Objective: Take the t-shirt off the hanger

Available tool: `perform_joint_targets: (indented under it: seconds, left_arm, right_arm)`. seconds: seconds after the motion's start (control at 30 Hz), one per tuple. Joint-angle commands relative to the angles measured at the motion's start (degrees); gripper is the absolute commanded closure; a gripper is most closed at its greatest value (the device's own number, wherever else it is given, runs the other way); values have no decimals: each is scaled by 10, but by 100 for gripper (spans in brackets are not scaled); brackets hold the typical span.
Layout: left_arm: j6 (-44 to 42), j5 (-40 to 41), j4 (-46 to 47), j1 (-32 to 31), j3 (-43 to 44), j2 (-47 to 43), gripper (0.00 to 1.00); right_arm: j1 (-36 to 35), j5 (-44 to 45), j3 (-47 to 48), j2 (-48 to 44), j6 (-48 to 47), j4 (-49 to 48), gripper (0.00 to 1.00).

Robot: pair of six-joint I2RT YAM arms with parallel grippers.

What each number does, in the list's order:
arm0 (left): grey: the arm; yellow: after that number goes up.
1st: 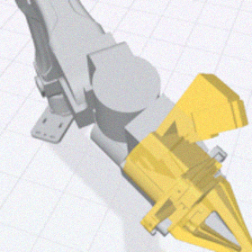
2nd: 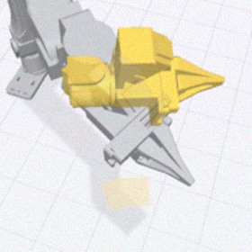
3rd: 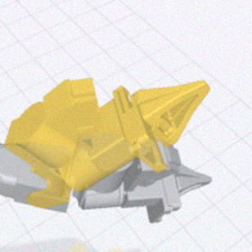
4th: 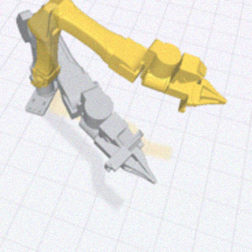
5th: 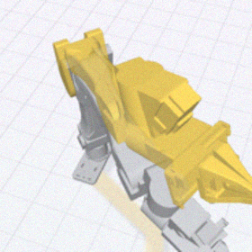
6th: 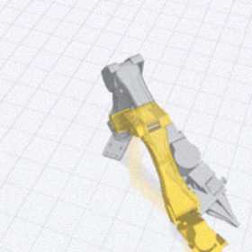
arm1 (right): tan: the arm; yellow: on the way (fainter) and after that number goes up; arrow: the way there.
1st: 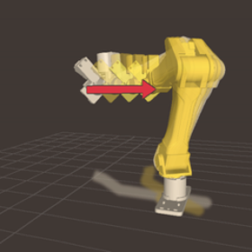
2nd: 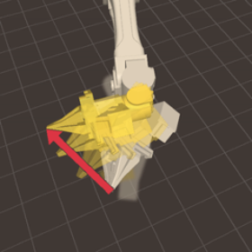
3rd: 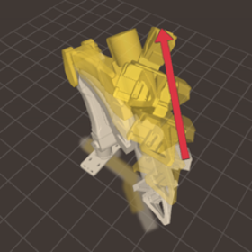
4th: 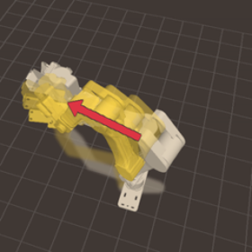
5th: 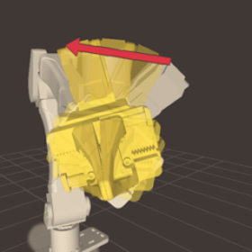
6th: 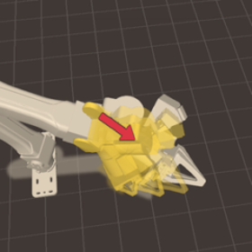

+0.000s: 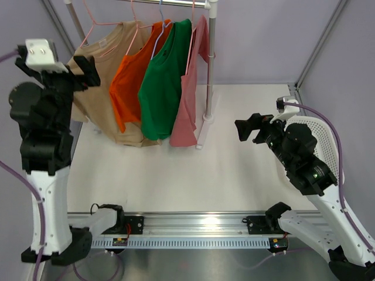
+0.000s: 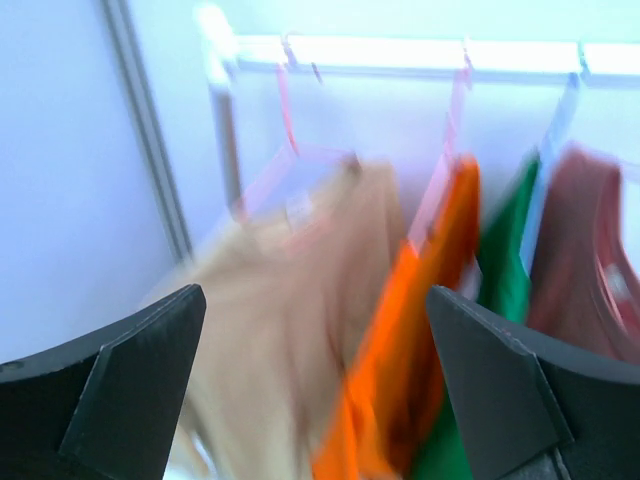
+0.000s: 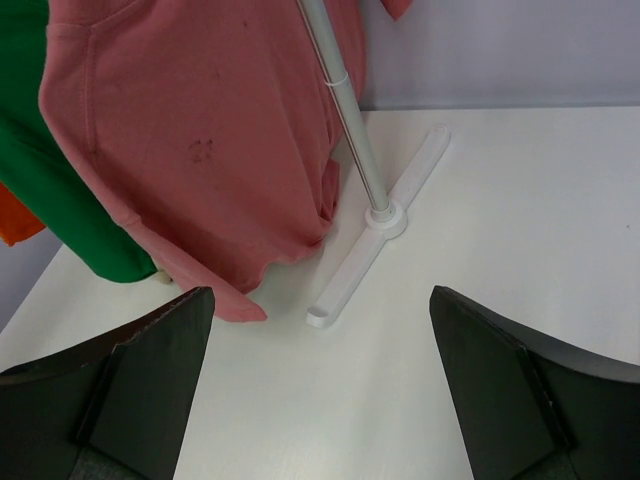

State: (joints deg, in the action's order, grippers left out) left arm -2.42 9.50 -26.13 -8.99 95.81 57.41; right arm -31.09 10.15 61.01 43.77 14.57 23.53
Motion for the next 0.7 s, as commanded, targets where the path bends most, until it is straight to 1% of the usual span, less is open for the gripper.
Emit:
perform_joint_targets:
  seconds: [0.0,0.03,0.07,0.13,0.17,0.27,0.3,0.37,0.4,0.43,0.47,0.5,0.53,0.57,0.6,0.63,0.67]
  left_arm:
    - [21,-174,-8,87,130,96,1]
    - [56,-205,-8,117,184,117,1]
    - [71,-227,-6,123,209,158,1]
    - [89,-234,-2,124,268,191,1]
    - [90,-236,7,124,280,218,1]
    - [76,-225,31,125,304,249,1]
    - [73,-229,39,129,305,266,1]
    - [73,-264,63,145,306,282,1]
    - [75,-283,78,153,302,295,1]
    - [78,-324,96,167,293,299,1]
    - [77,-327,140,171,280,298,2]
    - [76,-328,184,173,215,291,3]
    - [80,-351,242,178,165,261,3]
    - [82,-348,339,179,123,249,2]
    - [82,-339,357,180,94,243,1]
    - [84,-341,357,183,104,255,1]
    - [84,-347,332,186,122,267,1]
  right_arm:
    - [-5,-26,35,-6,-10,6,1]
    - [-5,-30,41,-4,-10,9,1]
    - [-5,-33,46,-3,-10,13,1]
    - [-5,-46,60,3,-10,22,0]
    - [-5,-49,66,3,-9,23,1]
    - [-5,-70,82,4,-9,35,1]
    - [-5,-74,90,6,-11,39,1]
    - [-5,-80,101,9,-14,49,1]
    - [-5,-83,111,14,-16,50,0]
    - [-5,-88,117,18,-20,53,1]
    - [-5,-89,122,20,-25,57,1]
    - [-5,-89,132,26,-30,59,1]
    - [-5,-90,136,30,-34,60,1]
    - [-5,-89,140,33,-38,63,1]
    - [-5,-90,147,39,-42,63,0]
    - [-5,-91,151,42,-43,64,0]
    - [-5,-93,154,45,-42,64,0]
